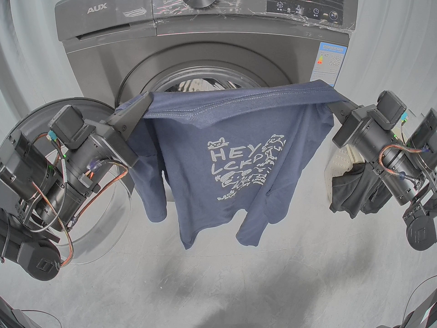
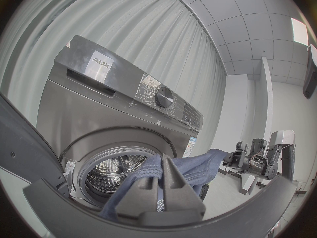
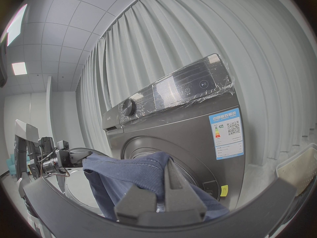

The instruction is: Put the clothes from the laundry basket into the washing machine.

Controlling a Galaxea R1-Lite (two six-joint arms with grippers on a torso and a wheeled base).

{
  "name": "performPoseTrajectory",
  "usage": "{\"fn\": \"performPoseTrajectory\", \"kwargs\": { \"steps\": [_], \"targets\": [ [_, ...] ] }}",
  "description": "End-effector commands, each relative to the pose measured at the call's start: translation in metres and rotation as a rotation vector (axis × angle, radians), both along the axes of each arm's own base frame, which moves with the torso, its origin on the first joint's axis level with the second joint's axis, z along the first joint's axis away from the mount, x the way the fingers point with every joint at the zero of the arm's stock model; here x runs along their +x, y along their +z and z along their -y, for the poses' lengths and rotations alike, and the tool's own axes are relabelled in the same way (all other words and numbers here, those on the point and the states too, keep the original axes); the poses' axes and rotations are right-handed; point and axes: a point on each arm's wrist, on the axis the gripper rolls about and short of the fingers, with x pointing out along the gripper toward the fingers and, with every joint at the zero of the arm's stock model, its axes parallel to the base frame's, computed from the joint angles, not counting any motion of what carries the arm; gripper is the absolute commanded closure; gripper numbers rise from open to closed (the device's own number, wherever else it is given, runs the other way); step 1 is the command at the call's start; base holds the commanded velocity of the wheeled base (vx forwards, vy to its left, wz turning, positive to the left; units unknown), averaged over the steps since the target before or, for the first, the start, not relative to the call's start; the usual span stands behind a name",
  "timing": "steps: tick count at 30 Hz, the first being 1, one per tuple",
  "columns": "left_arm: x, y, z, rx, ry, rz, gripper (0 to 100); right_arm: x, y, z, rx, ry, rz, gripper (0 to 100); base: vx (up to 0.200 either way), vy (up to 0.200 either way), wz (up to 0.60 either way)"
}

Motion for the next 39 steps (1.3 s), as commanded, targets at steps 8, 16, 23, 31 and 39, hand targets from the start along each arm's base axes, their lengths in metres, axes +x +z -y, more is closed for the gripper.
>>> {"fn": "performPoseTrajectory", "kwargs": {
  "steps": [8, 16, 23, 31, 39],
  "targets": [
    [-0.002, -0.012, 0.01, 0.033, -0.038, -0.051, 100, 0.004, -0.008, -0.001, 0.036, -0.029, -0.067, 100, 0.0, 0.0, 0.0],
    [0.007, -0.028, 0.039, 0.111, -0.075, -0.056, 100, 0.01, -0.064, -0.018, -0.076, -0.008, -0.26, 100, 0.0, 0.0, 0.0],
    [0.008, -0.015, 0.04, 0.088, -0.066, -0.002, 100, 0.0, -0.1, -0.035, -0.163, 0.058, -0.366, 100, 0.0, 0.0, 0.0],
    [0.009, -0.006, 0.04, 0.07, -0.063, 0.026, 100, -0.009, -0.119, -0.048, -0.208, 0.102, -0.436, 0, 0.0, 0.0, 0.0],
    [0.01, 0.002, 0.042, 0.052, -0.063, 0.055, 100, -0.023, -0.163, -0.046, -0.339, 0.127, -0.57, 0, 0.0, 0.0, 0.0]
  ]
}}
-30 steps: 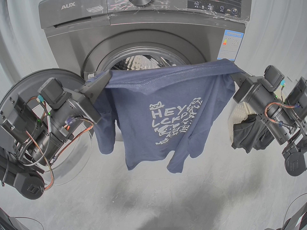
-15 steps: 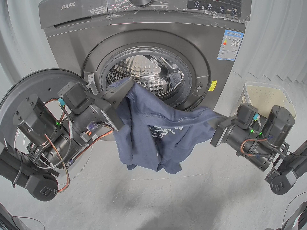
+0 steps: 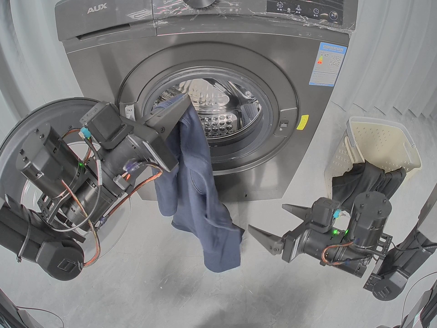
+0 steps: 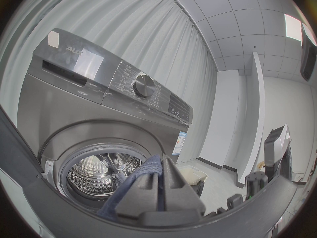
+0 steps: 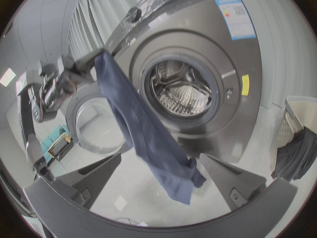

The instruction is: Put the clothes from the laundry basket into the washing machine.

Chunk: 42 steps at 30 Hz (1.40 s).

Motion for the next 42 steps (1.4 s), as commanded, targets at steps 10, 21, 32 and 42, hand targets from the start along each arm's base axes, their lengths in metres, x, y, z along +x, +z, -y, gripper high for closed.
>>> {"fn": "performPoseTrajectory", "kwargs": {
  "steps": [10, 21, 32, 42],
  "targets": [
    [-0.008, 0.012, 0.002, -0.023, -0.025, 0.035, 100, 0.051, -0.027, -0.029, -0.019, -0.027, 0.005, 0, 0.0, 0.0, 0.0],
    [-0.01, 0.013, 0.003, -0.024, -0.03, 0.04, 100, 0.072, -0.035, -0.06, 0.006, 0.04, 0.051, 0, 0.0, 0.0, 0.0],
    [-0.011, 0.013, 0.005, -0.025, -0.039, 0.037, 100, 0.073, -0.048, -0.084, 0.002, 0.087, 0.065, 0, 0.0, 0.0, 0.0],
    [-0.015, 0.013, 0.008, -0.026, -0.059, 0.038, 100, 0.1, -0.054, -0.098, 0.035, 0.065, 0.109, 0, 0.0, 0.0, 0.0]
  ]
}}
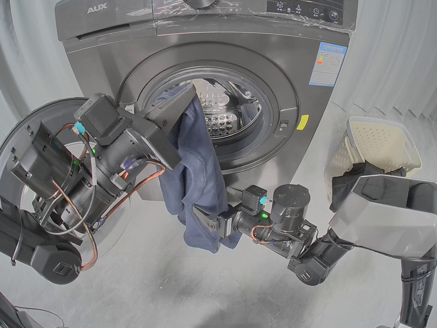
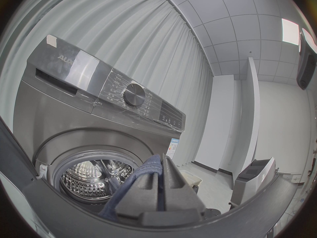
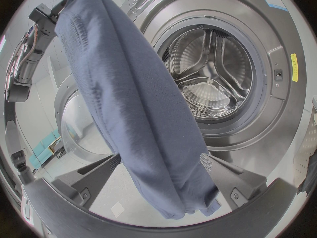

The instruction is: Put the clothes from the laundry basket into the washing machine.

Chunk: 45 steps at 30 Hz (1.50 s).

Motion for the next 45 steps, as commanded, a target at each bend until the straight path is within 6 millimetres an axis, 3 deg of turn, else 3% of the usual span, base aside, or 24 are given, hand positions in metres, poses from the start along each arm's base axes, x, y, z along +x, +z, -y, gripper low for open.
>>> {"fn": "performPoseTrajectory", "kwargs": {
  "steps": [1, 9, 15, 16, 23, 30, 36, 45],
  "targets": [
    [-0.003, 0.001, 0.002, -0.004, -0.013, 0.006, 100, 0.014, -0.014, -0.008, -0.001, -0.01, -0.001, 0, 0.0, 0.0, 0.0],
    [-0.006, 0.005, 0.002, -0.013, -0.021, 0.02, 100, 0.03, -0.028, -0.016, 0.006, -0.027, 0.021, 0, 0.0, 0.0, 0.0],
    [-0.006, 0.007, 0.001, -0.018, -0.019, 0.022, 100, 0.037, -0.023, -0.016, 0.03, -0.042, 0.041, 0, 0.0, 0.0, 0.0],
    [-0.006, 0.007, 0.001, -0.018, -0.019, 0.022, 100, 0.037, -0.022, -0.016, 0.031, -0.042, 0.042, 100, 0.0, 0.0, 0.0],
    [-0.003, 0.005, -0.001, -0.013, -0.006, 0.012, 100, 0.04, -0.012, -0.008, 0.067, -0.065, 0.065, 100, 0.0, 0.0, 0.0],
    [0.013, -0.001, -0.021, 0.011, 0.078, -0.012, 100, 0.035, 0.023, 0.02, 0.092, -0.132, 0.082, 100, 0.0, 0.0, 0.0],
    [0.017, -0.009, -0.024, 0.029, 0.092, -0.039, 100, 0.026, 0.05, 0.046, 0.108, -0.171, 0.105, 100, 0.0, 0.0, 0.0],
    [0.022, -0.032, -0.021, 0.076, 0.091, -0.107, 100, 0.011, 0.082, 0.053, 0.15, -0.163, 0.154, 100, 0.0, 0.0, 0.0]
  ]
}}
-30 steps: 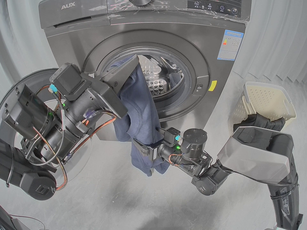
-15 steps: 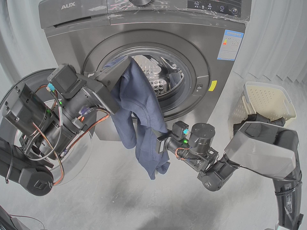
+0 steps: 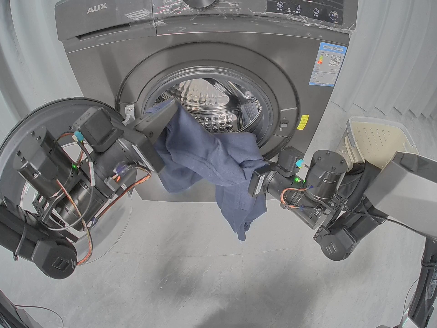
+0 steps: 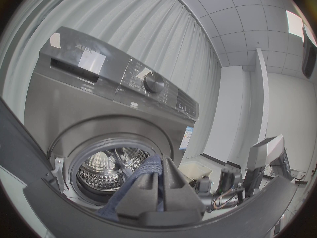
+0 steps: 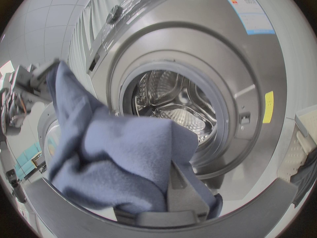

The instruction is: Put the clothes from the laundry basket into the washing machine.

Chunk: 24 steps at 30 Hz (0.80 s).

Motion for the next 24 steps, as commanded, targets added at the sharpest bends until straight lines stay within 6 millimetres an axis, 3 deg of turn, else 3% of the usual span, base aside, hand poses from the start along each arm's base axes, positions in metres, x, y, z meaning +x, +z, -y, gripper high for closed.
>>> {"fn": "performPoseTrajectory", "kwargs": {
  "steps": [1, 15, 24],
  "targets": [
    [0.005, -0.017, 0.002, 0.031, 0.002, -0.051, 100, -0.011, 0.028, 0.004, 0.037, 0.007, 0.053, 100, 0.0, 0.0, 0.0],
    [0.017, -0.084, 0.009, 0.17, -0.004, -0.225, 100, -0.024, 0.062, 0.005, 0.107, 0.03, 0.126, 100, 0.0, 0.0, 0.0],
    [0.018, -0.102, 0.009, 0.217, 0.0, -0.274, 100, -0.029, 0.069, 0.004, 0.118, 0.038, 0.139, 100, 0.0, 0.0, 0.0]
  ]
}}
